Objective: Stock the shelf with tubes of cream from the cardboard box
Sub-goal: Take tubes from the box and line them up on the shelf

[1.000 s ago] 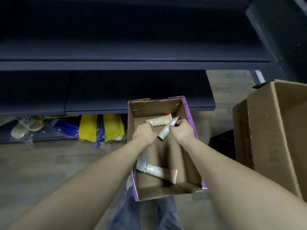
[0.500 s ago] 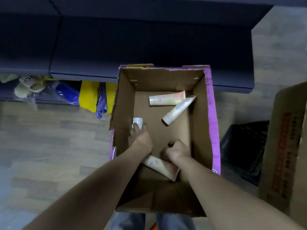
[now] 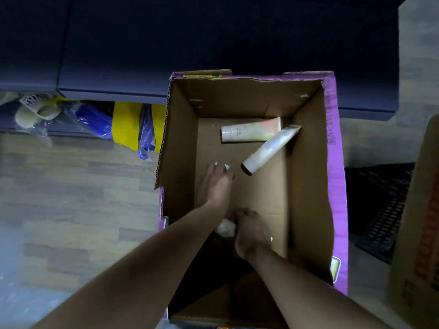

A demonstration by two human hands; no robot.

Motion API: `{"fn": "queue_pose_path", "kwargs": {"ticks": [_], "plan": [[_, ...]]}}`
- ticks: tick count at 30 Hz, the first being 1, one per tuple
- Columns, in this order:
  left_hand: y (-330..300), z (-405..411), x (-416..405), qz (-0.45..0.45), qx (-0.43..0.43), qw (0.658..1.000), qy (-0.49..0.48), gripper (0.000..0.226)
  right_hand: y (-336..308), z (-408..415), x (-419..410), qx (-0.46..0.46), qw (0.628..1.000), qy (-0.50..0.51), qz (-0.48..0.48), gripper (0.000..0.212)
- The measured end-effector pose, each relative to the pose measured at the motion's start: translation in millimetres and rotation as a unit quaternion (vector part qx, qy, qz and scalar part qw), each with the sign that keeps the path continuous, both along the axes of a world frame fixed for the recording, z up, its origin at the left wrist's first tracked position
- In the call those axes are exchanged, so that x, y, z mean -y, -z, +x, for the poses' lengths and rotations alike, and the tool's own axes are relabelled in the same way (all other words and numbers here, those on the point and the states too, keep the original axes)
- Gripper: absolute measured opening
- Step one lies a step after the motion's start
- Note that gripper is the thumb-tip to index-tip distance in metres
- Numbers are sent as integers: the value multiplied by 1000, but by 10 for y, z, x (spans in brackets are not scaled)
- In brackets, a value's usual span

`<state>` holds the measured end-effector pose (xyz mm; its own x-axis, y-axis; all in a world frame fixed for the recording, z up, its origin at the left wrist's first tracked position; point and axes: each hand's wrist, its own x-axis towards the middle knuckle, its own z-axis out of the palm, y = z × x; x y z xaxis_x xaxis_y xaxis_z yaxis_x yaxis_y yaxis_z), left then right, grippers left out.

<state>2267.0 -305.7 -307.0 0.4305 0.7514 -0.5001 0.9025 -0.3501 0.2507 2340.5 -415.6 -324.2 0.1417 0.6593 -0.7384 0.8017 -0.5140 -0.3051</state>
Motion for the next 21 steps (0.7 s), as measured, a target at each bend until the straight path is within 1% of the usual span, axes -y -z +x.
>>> {"fn": "queue_pose_path", "kwargs": {"ticks": [2, 4, 5, 6, 7, 9, 11, 12, 13, 16, 17, 18, 19, 20, 21], "plan": [[-25, -57, -71, 19, -30, 999, 26, 29, -11, 64, -35, 15, 998, 68, -8, 41], [-54, -102, -75, 13, -42, 999, 9, 37, -33, 157, -73, 7, 984, 179, -23, 40], [-54, -111, -34, 19, -79, 995, 53, 44, -44, 211, -93, 3, 972, 233, -27, 38], [-65, -138, 28, 34, -94, 991, 93, 49, -56, 258, -113, 4, 959, 283, -28, 38], [-49, -167, 66, 46, -114, 983, 134, 53, -73, 297, -137, 8, 944, 329, -26, 41], [59, -215, 122, 63, -145, 968, 194, 61, -75, 352, -167, 23, 916, 401, -3, 55], [94, -202, 158, 77, -178, 950, 244, 58, -55, 394, -160, 39, 896, 440, 29, 67], [106, -181, 161, 83, -187, 945, 255, 55, -37, 413, -151, 43, 890, 452, 39, 68], [108, -161, 158, 84, -201, 944, 248, 53, -31, 429, -144, 45, 887, 459, 42, 65], [85, -122, 140, 57, -244, 957, 146, 46, -61, 436, -102, 60, 892, 444, 53, 41], [76, -103, 140, 41, -251, 960, 121, 44, -96, 422, -92, 74, 901, 420, 81, 31], [79, -83, 144, 29, -252, 961, 109, 43, -123, 414, -81, 98, 915, 373, 121, 20], [77, -70, 146, 21, -253, 962, 103, 45, -130, 412, -67, 128, 929, 307, 161, 16], [71, -59, 146, 13, -253, 962, 99, 48, -119, 419, -50, 153, 943, 232, 185, 25], [65, -58, 141, 4, -251, 964, 93, 52, -81, 437, -33, 168, 952, 164, 199, 39]]}}
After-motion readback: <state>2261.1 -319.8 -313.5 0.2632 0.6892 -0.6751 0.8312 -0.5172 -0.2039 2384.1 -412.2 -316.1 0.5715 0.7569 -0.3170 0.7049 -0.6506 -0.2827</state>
